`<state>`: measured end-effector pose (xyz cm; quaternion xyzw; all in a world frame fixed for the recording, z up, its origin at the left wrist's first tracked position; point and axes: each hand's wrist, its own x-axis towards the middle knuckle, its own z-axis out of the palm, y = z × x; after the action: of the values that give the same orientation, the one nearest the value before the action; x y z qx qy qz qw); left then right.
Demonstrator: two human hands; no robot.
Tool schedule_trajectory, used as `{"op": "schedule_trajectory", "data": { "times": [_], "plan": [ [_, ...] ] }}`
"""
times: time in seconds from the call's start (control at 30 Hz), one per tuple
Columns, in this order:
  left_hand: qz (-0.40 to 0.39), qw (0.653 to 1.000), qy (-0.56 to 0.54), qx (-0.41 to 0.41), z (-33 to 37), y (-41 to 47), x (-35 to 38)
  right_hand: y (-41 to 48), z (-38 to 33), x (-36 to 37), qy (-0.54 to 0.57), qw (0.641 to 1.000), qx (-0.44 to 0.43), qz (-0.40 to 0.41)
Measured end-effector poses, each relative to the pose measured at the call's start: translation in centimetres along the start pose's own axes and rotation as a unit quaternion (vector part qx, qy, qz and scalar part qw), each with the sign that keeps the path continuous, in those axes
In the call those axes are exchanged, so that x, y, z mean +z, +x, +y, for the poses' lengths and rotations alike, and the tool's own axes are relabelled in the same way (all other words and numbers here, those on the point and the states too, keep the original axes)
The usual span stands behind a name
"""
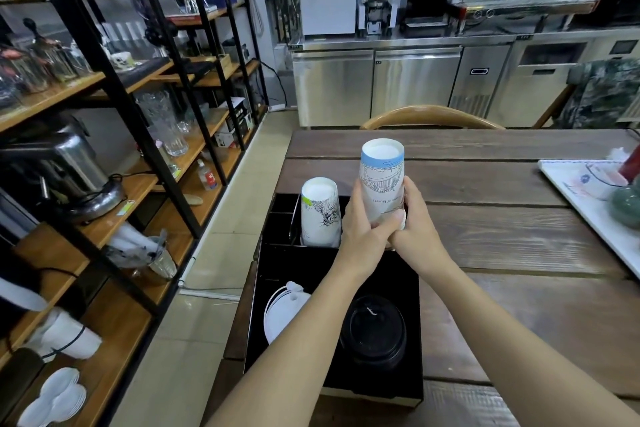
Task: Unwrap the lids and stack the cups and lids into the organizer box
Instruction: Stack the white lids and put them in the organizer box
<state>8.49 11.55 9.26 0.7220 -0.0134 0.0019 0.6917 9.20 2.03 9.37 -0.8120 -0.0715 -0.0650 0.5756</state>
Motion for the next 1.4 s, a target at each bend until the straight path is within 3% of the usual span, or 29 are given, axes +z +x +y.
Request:
{"op": "schedule_trajectory", "data": {
  "times": [0.33, 0.47, 0.53, 0.6, 0.73, 0.9, 1.17, 1.4],
  "plan": [
    [0.035, 0.998, 0.033, 0.038, 1.8, -0.6, -1.5, -0.8, -0.8, 0.6, -0.077, 0.989, -0.011, 0.123],
    [0.074, 0.996, 0.013, 0.048, 1.9, -0.4, -2.7, -1.5, -1.8, 1.6, -0.156, 0.944, -0.186, 0.222],
    [0.114, 0.992, 0.018, 0.049, 1.9, -0.3, -3.1, -1.5, -2.1, 2.2, -0.165, 0.925, -0.270, 0.209],
    [0.176, 0.982, 0.044, 0.046, 1.8, -0.3, -3.6, -1.5, -2.4, 3.0, -0.138, 0.934, -0.297, 0.143],
    [0.224, 0.975, -0.002, 0.008, 1.3, -0.1, -4.8, -1.1, -1.9, 5.0, -0.106, 0.980, -0.164, -0.037],
    [0.199, 0.977, -0.057, -0.058, 0.0, -0.2, -5.7, 1.3, -1.2, 6.5, -0.048, 0.993, 0.031, -0.102],
    [0.101, 0.992, -0.047, -0.059, -0.4, 0.2, -7.0, 1.5, -2.0, 6.8, 0.064, 0.988, 0.021, -0.141],
    [0.069, 0.992, -0.062, -0.084, -1.7, 0.5, -7.8, 1.2, -1.8, 6.5, 0.085, 0.986, 0.023, -0.144]
  ]
}}
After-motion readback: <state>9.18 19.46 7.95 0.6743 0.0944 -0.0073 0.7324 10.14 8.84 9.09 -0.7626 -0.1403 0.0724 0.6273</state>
